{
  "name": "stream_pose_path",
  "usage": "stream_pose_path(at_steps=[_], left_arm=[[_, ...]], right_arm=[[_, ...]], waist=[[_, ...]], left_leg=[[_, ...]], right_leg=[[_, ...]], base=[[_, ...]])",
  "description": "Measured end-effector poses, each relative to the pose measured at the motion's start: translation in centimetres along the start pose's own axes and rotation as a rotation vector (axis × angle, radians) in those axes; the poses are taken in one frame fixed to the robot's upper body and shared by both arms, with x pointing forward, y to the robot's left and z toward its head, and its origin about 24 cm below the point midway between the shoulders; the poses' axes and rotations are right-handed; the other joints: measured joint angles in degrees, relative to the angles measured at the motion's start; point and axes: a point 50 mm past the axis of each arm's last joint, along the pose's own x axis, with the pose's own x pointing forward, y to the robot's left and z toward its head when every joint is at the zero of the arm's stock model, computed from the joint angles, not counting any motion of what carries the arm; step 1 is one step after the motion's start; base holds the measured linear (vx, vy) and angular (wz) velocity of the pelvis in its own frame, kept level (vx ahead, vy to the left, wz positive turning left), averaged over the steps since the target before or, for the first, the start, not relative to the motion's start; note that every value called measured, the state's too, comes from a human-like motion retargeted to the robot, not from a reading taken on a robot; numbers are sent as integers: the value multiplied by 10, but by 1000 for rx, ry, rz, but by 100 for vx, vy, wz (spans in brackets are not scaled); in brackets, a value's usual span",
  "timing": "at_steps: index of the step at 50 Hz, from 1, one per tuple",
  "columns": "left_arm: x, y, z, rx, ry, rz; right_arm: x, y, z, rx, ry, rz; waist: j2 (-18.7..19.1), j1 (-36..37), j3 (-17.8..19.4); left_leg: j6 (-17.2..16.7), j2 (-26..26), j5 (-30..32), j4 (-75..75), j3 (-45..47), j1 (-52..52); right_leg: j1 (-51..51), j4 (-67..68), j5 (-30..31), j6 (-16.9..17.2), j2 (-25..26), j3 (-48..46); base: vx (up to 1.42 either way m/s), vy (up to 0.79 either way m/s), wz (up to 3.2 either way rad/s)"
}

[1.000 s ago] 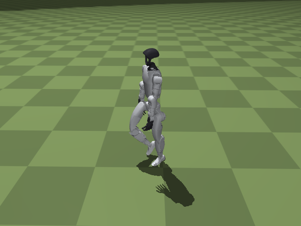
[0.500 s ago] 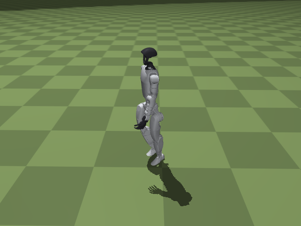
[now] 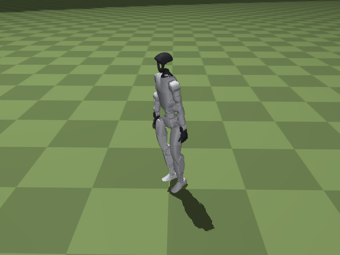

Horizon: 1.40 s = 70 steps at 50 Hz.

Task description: In place motions

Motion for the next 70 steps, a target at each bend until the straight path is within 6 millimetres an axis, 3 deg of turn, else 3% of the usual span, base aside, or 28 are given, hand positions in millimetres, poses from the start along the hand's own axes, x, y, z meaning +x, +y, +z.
stream_pose_path(at_steps=[3,7,15,18,24,37,50,53,56,58,60,63,66,70], left_arm=[[1,-7,15,20,-46,-7],[1,-9,21,43,-71,-23],[-1,0,-8,99,40,-35],[-1,-2,-14,107,91,-95],[-2,3,-5,135,62,-84],[-3,13,1,86,34,-57],[-4,14,-3,28,4,-70],[-3,11,-5,11,9,-76],[-2,8,-2,22,8,-72],[-2,6,0,50,8,-64],[-2,6,0,75,15,-58],[-2,6,-4,82,31,-56],[-2,5,-10,35,44,-56],[-3,3,-19,-52,72,-57]], right_arm=[[-5,-6,-39,-99,176,-65],[-9,2,-75,-176,297,-154],[-15,21,-113,7,382,-35],[-15,23,-113,87,395,13],[-10,24,-100,121,324,26],[-3,18,-70,-290,307,-5],[-6,24,-85,-227,354,34],[-7,22,-87,-245,364,30],[-8,19,-90,-240,368,32],[-10,16,-94,-229,377,27],[-12,13,-99,-230,396,16],[-15,9,-105,-232,426,-10],[-17,5,-108,-230,439,-37],[-17,3,-109,-206,428,-55]], waist=[[-3,2,3],[-1,-5,-6],[41,-32,-39],[50,-50,-45],[52,-45,-46],[55,-103,-28],[28,-22,-19],[12,19,-18],[-2,59,-6],[-16,58,3],[-24,62,4],[-30,51,2],[-35,39,-6],[-38,29,-26]], left_leg=[[7,0,-12,27,7,-7],[15,0,-14,45,8,-2],[3,15,-41,-56,19,56],[0,13,-33,-72,17,59],[2,11,-39,-77,29,67],[2,13,-37,-59,-13,63],[-3,17,-7,-49,-79,31],[0,5,6,-41,-86,11],[18,-11,13,-29,-111,-8],[49,-32,4,-23,-127,-17],[80,-36,-20,-31,-87,-11],[97,-26,-54,-52,8,4],[91,-6,-82,-64,138,14],[54,21,-104,-67,284,23]], right_leg=[[1,-1,1,-1,-7,-6],[-3,-3,1,-3,-9,-13],[-10,-3,-1,-5,22,-10],[-15,-1,-1,-4,19,-13],[-19,2,2,-2,15,-5],[-16,-1,8,-26,24,-63],[5,19,-17,0,-1,-102],[15,14,-29,-10,4,-117],[26,20,-45,-5,-8,-138],[40,14,-52,-7,-19,-185],[51,15,-61,-2,-29,-236],[71,12,-73,11,-35,-332],[89,7,-82,25,-39,-416],[103,2,-87,41,-39,-509]], base=[[-8,10,27],[1,4,9],[15,5,-21],[8,7,3],[9,-1,-19],[6,-5,28],[9,-16,43],[10,-18,67],[8,-14,120],[19,-16,256],[18,-14,260],[25,-15,277],[22,-14,255],[23,-14,211]])
